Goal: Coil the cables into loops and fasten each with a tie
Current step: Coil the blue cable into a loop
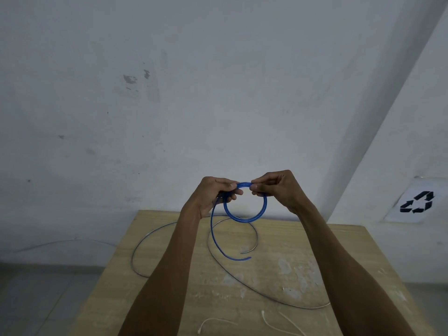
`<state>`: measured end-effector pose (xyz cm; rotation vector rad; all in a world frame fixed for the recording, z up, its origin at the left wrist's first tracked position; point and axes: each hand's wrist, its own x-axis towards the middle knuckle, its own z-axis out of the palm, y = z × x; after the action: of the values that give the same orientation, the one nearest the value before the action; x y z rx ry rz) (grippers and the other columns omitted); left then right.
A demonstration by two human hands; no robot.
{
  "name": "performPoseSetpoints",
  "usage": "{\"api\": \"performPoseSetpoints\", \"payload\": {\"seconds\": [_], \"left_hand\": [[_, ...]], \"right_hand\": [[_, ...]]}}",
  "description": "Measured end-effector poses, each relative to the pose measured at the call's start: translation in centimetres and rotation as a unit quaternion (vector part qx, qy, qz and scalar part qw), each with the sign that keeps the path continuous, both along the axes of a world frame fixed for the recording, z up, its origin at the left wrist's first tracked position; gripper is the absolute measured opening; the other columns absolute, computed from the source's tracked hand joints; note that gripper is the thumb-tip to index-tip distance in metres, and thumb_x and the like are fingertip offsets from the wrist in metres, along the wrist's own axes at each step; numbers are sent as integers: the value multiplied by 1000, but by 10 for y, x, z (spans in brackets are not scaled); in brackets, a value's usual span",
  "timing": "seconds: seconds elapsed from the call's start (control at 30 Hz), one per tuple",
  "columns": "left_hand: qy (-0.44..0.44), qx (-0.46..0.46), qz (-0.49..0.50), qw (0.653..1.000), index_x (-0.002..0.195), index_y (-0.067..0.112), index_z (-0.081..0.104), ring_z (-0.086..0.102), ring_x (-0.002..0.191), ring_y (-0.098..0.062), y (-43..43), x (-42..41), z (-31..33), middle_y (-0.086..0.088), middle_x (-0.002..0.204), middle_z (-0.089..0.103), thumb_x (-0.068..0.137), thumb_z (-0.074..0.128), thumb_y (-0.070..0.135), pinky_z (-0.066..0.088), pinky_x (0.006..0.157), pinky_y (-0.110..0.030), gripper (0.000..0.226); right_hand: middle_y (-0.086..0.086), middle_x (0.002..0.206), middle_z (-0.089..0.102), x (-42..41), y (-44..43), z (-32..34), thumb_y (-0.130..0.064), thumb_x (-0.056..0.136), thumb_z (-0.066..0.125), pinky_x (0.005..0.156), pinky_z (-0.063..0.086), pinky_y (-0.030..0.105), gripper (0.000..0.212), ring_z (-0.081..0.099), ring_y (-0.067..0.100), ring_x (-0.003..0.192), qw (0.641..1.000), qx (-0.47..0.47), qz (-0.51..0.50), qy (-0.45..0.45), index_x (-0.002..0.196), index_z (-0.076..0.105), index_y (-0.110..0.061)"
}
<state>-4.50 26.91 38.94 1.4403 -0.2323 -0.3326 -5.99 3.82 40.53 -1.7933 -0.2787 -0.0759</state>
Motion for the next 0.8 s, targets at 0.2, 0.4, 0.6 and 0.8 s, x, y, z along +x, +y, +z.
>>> {"api": "performPoseSetpoints", "payload": {"seconds": [0.2, 0.4, 0.6, 0.8], "left_hand": [[-52, 4, -6, 999, 118, -3, 73, 77, 94, -29, 4, 1, 1, -20, 103, 78, 94, 68, 1, 61, 83, -28, 24], [-50, -196, 203, 958, 115, -7, 71, 75, 82, -24, -21, 10, -11, -22, 93, 77, 94, 66, -5, 61, 78, -28, 21], [-2, -326, 309, 894, 108, -3, 74, 72, 77, -25, -41, 12, -8, -15, 85, 77, 93, 68, -4, 62, 77, -32, 16], [3, -329, 300, 896, 107, -1, 75, 74, 79, -25, -52, 3, -8, -14, 86, 78, 93, 69, -2, 62, 78, -32, 16]], "right_hand": [[22, 89, 77, 2, -3, -1, -6, 84, 81, 85, 61, 44, 17, 76, 36, 85, 1000, 10, 0, 14, 98, 78, 2], [-1, 142, 61, -5, 14, -6, -48, 86, 78, 112, 45, 43, 64, 57, 17, 130, 982, -63, -175, 9, 142, 58, -23], [22, 161, 28, -29, 44, -35, -32, 91, 76, 106, 42, 55, 87, 43, 44, 136, 891, 205, -230, 333, 155, 26, 0], [38, 117, 65, -23, 50, -36, 15, 94, 57, 75, 63, 39, 40, 71, 34, 85, 818, 464, -256, 226, 133, 46, 14]]}}
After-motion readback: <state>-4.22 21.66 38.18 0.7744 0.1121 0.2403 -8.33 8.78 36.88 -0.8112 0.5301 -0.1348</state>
